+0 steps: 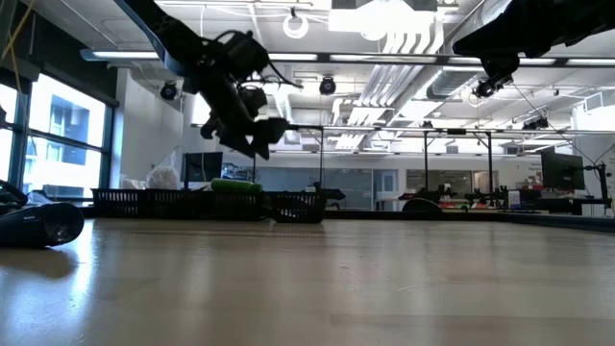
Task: Pick & Place Travel size toiletries
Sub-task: Put the shampoo into the middle right black bin
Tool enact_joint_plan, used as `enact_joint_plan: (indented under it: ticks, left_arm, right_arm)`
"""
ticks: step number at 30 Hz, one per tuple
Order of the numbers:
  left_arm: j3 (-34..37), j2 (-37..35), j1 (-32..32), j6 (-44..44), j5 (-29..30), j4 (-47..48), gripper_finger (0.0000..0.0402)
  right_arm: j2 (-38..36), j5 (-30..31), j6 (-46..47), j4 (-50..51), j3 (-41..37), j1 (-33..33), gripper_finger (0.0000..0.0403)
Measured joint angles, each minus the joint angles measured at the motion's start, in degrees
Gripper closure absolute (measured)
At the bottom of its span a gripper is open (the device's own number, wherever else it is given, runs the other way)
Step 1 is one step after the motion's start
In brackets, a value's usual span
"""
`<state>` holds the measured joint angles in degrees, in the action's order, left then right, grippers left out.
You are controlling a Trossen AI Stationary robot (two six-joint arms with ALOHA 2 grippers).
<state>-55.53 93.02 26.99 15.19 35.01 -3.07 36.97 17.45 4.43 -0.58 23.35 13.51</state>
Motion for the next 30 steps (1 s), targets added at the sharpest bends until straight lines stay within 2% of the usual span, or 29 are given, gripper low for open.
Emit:
enact_joint_plan:
  ticks: [4, 11, 15, 18, 21, 22, 24, 26, 30]
  left_arm:
    - [-0.02, -2.7, -1.61, -2.03, -2.53, 0.33, 0.024]
    - [-0.02, -9.25, -10.16, -8.46, -7.71, 6.2, 0.0313]
    - [-0.03, -11.85, -15.1, -9.01, -7.53, 12.78, 0.0347]
    - [-0.02, -12.35, -16.96, -8.57, -3.11, 15.73, 0.0366]
    - [-0.02, -12.21, -16.36, -4.7, 1.95, 16.63, 0.0386]
    - [-0.02, -11.84, -15.52, -3.09, 1.99, 16.04, 0.0393]
    - [-0.05, -11.03, -13.24, 0.67, -0.73, 16.09, 0.0399]
    - [0.0, -10.11, -10.17, 3.8, -5.84, 16.12, 0.0398]
    - [0.0, -8.29, -4.45, 4.84, -11.37, 16.35, 0.04]
  right_arm:
    - [0.0, -0.02, 0.04, 0.0, 0.0, -0.01, 0.0398]
    - [0.0, -0.04, 0.04, 0.0, 0.0, 0.0, 0.0398]
    - [0.0, -0.02, 0.04, 0.0, 0.0, 0.01, 0.0398]
    - [0.0, -0.02, 0.04, 0.0, 0.0, -0.01, 0.0398]
    - [0.0, -0.01, 0.04, 0.0, 0.0, 0.0, 0.0398]
    - [0.0, 0.04, 0.04, 0.0, 0.0, -0.01, 0.0398]
    - [0.0, 0.04, 0.06, 0.0, 0.0, 0.01, 0.0398]
    - [0.0, 0.09, 0.04, 0.0, 0.0, -0.01, 0.0398]
    - [0.0, 0.1, 0.06, -0.01, 0.0, 0.01, 0.0398]
